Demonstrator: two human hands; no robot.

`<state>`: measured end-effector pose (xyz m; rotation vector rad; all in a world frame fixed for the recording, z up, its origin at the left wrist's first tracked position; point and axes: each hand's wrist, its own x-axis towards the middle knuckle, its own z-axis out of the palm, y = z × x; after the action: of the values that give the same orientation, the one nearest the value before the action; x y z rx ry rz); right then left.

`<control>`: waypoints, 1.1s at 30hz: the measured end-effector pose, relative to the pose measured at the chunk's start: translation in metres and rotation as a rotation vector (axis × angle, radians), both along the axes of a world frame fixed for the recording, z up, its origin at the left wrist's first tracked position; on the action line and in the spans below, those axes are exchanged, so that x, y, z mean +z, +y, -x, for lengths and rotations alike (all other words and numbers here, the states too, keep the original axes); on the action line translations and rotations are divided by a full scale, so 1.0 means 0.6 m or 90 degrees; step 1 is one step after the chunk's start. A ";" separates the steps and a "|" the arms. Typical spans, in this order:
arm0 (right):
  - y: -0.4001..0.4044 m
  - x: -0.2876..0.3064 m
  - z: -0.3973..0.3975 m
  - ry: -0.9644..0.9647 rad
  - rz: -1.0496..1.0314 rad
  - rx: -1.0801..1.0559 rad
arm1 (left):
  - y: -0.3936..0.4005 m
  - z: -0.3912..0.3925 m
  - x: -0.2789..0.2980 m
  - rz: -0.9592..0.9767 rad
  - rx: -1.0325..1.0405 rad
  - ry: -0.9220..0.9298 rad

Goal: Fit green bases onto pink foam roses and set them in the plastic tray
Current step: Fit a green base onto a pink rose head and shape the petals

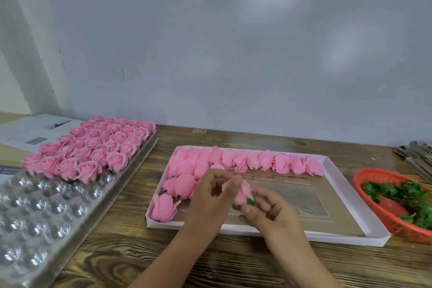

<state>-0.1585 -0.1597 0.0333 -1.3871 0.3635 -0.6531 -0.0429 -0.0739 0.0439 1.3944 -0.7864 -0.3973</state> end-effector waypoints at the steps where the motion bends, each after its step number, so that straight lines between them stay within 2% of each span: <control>1: -0.002 0.004 0.001 -0.021 -0.057 0.028 | 0.001 0.001 0.001 -0.009 -0.038 0.014; 4: -0.004 0.006 0.004 -0.052 -0.181 0.131 | 0.004 0.008 0.001 -0.043 -0.156 0.026; 6: -0.002 0.002 0.004 -0.047 -0.223 0.170 | 0.006 0.014 0.001 -0.025 -0.160 0.038; 10: -0.002 -0.006 0.006 -0.016 -0.186 0.234 | 0.009 0.011 0.000 -0.038 -0.130 0.006; 14: -0.001 -0.005 0.006 0.031 -0.069 0.168 | 0.011 0.013 0.008 -0.047 -0.157 -0.013; 22: -0.004 -0.004 0.006 0.048 0.024 0.109 | 0.019 0.004 0.021 0.053 -0.164 -0.027; 27: -0.003 -0.004 0.008 0.030 0.048 0.098 | 0.016 0.006 0.011 -0.026 -0.219 -0.075; 33: -0.004 -0.003 0.004 0.035 0.085 0.012 | 0.017 -0.001 0.009 -0.089 -0.249 -0.093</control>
<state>-0.1611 -0.1623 0.0317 -1.5368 0.3548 -0.6334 -0.0423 -0.0636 0.0494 1.4103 -1.1761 -0.6680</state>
